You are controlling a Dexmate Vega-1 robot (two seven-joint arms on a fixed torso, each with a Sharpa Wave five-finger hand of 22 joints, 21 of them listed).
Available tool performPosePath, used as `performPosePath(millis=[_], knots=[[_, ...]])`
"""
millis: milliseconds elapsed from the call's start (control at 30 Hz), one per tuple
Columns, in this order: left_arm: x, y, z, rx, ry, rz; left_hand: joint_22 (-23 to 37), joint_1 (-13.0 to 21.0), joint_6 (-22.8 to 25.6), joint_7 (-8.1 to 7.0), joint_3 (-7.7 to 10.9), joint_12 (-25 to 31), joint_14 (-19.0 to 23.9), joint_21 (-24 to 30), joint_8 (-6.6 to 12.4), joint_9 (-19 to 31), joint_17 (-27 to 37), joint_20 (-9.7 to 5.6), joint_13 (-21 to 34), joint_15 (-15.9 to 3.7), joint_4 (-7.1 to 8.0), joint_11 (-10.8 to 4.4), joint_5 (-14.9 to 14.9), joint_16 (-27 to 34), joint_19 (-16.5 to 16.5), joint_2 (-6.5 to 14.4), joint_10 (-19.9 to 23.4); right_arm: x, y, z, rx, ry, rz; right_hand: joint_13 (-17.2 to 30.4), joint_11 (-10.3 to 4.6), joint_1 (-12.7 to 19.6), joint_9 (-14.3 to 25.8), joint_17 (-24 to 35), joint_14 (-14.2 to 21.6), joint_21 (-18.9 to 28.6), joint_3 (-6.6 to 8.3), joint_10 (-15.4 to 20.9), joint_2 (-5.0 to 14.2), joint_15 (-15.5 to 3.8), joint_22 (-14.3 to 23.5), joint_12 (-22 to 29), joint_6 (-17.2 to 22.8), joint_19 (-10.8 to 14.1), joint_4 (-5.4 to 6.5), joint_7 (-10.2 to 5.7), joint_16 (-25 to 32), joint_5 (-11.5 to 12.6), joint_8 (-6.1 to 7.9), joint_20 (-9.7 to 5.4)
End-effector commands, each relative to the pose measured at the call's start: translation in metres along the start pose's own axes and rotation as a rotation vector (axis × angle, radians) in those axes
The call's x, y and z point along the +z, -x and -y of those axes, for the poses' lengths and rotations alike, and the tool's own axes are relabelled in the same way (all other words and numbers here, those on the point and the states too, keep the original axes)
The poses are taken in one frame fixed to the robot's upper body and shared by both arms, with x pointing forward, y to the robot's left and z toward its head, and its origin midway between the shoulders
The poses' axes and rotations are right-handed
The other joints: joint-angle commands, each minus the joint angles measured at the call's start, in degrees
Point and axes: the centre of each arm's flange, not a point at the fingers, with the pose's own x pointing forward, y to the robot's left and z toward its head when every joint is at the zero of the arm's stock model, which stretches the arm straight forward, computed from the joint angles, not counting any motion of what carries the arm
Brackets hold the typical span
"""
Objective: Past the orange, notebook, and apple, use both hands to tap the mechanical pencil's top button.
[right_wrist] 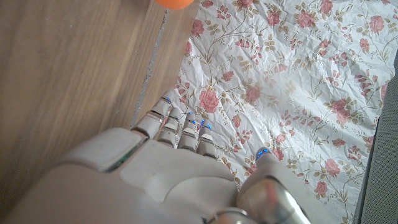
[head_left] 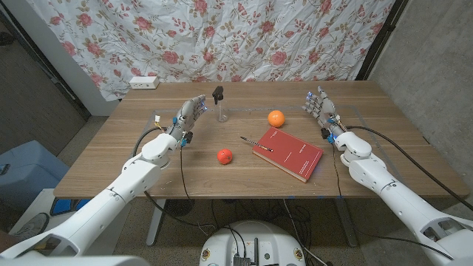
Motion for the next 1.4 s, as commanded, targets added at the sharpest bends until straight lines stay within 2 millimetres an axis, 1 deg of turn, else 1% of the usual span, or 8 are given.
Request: performPosePath(millis=[33, 200, 300, 500, 667, 800, 1300, 1400], knots=[[0.010, 0.017, 0.007, -0.015, -0.044, -0.009, 0.2, 0.7, 0.8, -0.11, 0.06, 0.5, 0.4, 0.4, 0.27, 0.1, 0.0, -2.22, 0.2, -1.93, -0.79, -0.22, -0.2, 0.3, 0.6, 1.3, 1.1, -0.002, 0.005, 0.005, -0.011, -0.008, 0.000, 0.1, -0.10, 0.5, 0.2, -0.1, 0.2, -0.1, 0.43, 0.4, 0.15, -0.06, 0.2, 0.4, 0.5, 0.4, 0.03, 0.21, 0.3, 0.4, 0.36, -0.25], [0.016, 0.023, 0.008, -0.034, -0.072, -0.018, 0.1, 1.1, 1.5, -0.44, 0.02, 0.5, 0.7, 0.4, 0.34, 0.1, 0.0, -2.33, 0.2, -2.39, -1.73, -0.45, -0.3, 0.3, 0.9, 1.2, 1.5, -0.004, 0.008, 0.006, -0.019, -0.009, -0.001, 0.0, -0.12, 0.5, 0.2, -0.3, 0.1, -0.2, 0.49, 0.3, 0.16, -0.09, 0.2, 0.4, 0.5, 0.4, -0.04, 0.18, 0.3, 0.4, 0.36, -0.27], [0.019, 0.027, 0.009, -0.033, -0.085, -0.016, 0.1, 1.8, 2.3, -0.70, 0.06, 0.6, 1.4, 0.5, 0.31, 0.1, 0.0, -2.36, 0.2, -2.82, -3.05, -1.18, -0.4, 0.4, 1.5, 1.2, 2.4, -0.004, 0.009, 0.007, -0.023, -0.012, -0.001, -0.1, -0.10, 0.5, 0.2, -0.4, 0.1, -0.2, 0.53, 0.2, 0.17, -0.09, 0.2, 0.4, 0.5, 0.4, -0.08, 0.20, 0.3, 0.4, 0.35, -0.21], [0.025, 0.035, 0.012, -0.030, -0.116, -0.007, 0.1, 2.7, 3.5, -1.32, 0.09, 0.6, 2.1, 0.5, 0.39, 0.1, 0.0, -2.50, 0.2, -3.29, -4.73, -1.46, -0.5, 0.4, 2.3, 1.1, 3.4, -0.005, 0.010, 0.008, -0.028, -0.017, 0.002, -0.2, -0.07, 0.5, 0.2, -0.6, 0.1, -0.3, 0.59, 0.3, 0.19, -0.08, 0.2, 0.4, 0.5, 0.4, -0.14, 0.19, 0.4, 0.4, 0.36, -0.23], [0.029, 0.039, 0.014, -0.041, -0.140, 0.003, 0.0, 3.8, 5.1, -2.08, 0.14, 0.8, 3.2, 0.6, 0.51, 0.1, 0.0, -2.48, 0.2, -4.05, -6.64, -2.12, -0.7, 0.4, 3.3, 1.0, 4.9, -0.006, 0.009, 0.008, -0.025, -0.021, -0.001, -0.3, -0.08, 0.5, 0.2, -0.8, 0.1, -0.3, 0.67, 0.2, 0.24, -0.05, 0.2, 0.4, 0.6, 0.4, -0.19, 0.14, 0.4, 0.4, 0.36, -0.24], [0.032, 0.042, 0.017, -0.047, -0.157, -0.001, 0.1, 5.0, 6.8, -2.46, 0.08, 0.9, 4.6, 0.7, 0.57, 0.1, 0.0, -1.68, 0.2, -4.29, -8.49, -2.62, -0.8, 0.6, 4.6, 0.9, 6.6, -0.006, 0.008, 0.009, -0.023, -0.026, -0.003, -0.4, -0.04, 0.4, 0.2, -1.0, 0.1, -0.4, 0.72, 0.2, 0.26, 0.13, 0.2, 0.4, 0.5, 0.5, -0.22, 0.20, 0.4, 0.4, 0.35, 0.22], [0.056, 0.041, 0.030, -0.113, -0.292, -0.027, 0.1, 7.3, 9.3, -3.28, 0.16, 0.9, 6.5, 0.8, 0.57, 0.1, 0.0, -2.04, 0.3, -5.32, -10.44, -3.81, -0.7, 0.5, 7.0, 0.8, 9.0, -0.009, 0.006, 0.016, -0.024, -0.032, 0.002, -0.6, -0.03, 0.1, 0.2, -1.5, 0.0, -0.5, 0.77, 0.2, 0.24, -0.04, 0.2, 0.5, 0.5, 0.4, -0.23, 0.14, 0.4, 0.4, 0.36, 0.25], [0.060, 0.041, 0.033, -0.127, -0.317, -0.029, 0.1, 8.7, 10.1, -3.68, 0.34, 0.9, 7.5, 1.0, 0.65, 0.1, 0.1, -1.98, 0.3, -5.47, -10.99, -4.24, -0.6, 0.6, 8.2, 0.6, 9.8, -0.009, 0.006, 0.017, -0.026, -0.035, 0.004, -0.6, -0.02, 0.1, 0.2, -1.6, 0.0, -0.5, 0.78, 0.1, 0.23, 0.10, 0.2, 0.5, 0.6, 0.4, -0.24, 0.15, 0.5, 0.4, 0.35, 0.23]])
